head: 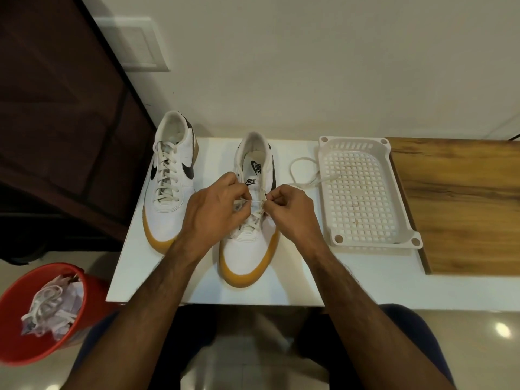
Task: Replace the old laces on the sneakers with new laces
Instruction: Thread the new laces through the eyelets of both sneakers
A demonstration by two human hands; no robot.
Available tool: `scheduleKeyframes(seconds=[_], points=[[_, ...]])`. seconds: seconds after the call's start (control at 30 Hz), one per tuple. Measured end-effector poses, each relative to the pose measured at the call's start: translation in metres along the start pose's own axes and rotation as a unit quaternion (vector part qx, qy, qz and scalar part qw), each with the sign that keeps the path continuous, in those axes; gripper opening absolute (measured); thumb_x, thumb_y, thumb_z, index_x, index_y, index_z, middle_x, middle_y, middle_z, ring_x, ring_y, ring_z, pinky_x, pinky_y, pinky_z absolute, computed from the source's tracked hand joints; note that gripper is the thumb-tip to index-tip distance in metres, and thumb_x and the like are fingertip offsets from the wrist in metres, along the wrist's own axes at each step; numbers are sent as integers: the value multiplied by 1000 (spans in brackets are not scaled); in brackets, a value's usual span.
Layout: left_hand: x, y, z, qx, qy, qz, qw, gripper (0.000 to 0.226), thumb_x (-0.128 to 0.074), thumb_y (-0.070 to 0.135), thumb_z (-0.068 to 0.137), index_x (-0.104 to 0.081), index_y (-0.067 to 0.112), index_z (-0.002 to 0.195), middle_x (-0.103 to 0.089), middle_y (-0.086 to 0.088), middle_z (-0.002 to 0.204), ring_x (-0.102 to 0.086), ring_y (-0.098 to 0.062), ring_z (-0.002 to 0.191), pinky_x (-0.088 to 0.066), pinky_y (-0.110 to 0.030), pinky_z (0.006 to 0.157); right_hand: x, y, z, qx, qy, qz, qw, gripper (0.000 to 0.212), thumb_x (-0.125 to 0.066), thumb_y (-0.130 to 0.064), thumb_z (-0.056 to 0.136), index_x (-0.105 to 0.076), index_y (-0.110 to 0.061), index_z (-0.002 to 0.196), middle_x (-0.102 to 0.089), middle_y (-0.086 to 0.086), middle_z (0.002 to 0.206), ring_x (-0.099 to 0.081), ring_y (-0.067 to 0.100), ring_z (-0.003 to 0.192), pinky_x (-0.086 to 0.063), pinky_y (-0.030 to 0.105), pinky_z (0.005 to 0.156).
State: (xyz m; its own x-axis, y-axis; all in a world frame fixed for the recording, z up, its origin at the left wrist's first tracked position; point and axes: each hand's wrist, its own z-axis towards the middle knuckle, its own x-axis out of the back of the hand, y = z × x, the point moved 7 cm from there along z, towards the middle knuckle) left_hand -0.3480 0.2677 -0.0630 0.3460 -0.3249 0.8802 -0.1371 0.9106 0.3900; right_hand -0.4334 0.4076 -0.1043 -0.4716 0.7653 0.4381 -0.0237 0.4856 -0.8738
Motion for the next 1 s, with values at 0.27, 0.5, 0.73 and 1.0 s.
scheduleKeyframes(seconds=[0.27, 0.5, 0.73, 1.0], points=[[-7, -2, 0, 23, 25, 0, 999, 12, -73, 30, 86, -68, 19, 85, -55, 6, 88, -57, -17, 66, -44, -28, 51, 0, 1, 0, 8, 2, 2, 1000, 8, -74, -22, 85, -73, -19, 93, -73, -8, 85, -69, 4, 80, -52, 18, 74], [-7, -6, 1, 82, 51, -85, 992, 8, -75, 26, 84, -70, 20, 84, -58, 11, 89, -54, -4, 73, -37, -21, 56, 1, 1, 0, 11, -1, 9, 1000, 13, -77, -28, 85, -74, -18, 93, -74, -7, 84, -69, 6, 81, -51, 17, 71], [-13, -12, 1, 105, 31, -162, 981, 5, -75, 24, 82, -71, 24, 81, -55, 18, 83, -58, -1, 79, -42, -24, 62, 2, 0, -1, 10, -9, 5, 1000, 10, -76, -26, 85, -74, -20, 92, -73, -9, 83, -68, 2, 79, -48, 12, 68], [-19, -20, 0, 162, 37, -229, 959, 14, -75, 18, 78, -68, 28, 72, -53, 9, 77, -57, -11, 73, -46, -31, 66, 1, 2, 0, 0, -25, 30, 999, 11, -80, -29, 83, -73, -21, 89, -74, -6, 81, -71, 8, 78, -57, 25, 75]])
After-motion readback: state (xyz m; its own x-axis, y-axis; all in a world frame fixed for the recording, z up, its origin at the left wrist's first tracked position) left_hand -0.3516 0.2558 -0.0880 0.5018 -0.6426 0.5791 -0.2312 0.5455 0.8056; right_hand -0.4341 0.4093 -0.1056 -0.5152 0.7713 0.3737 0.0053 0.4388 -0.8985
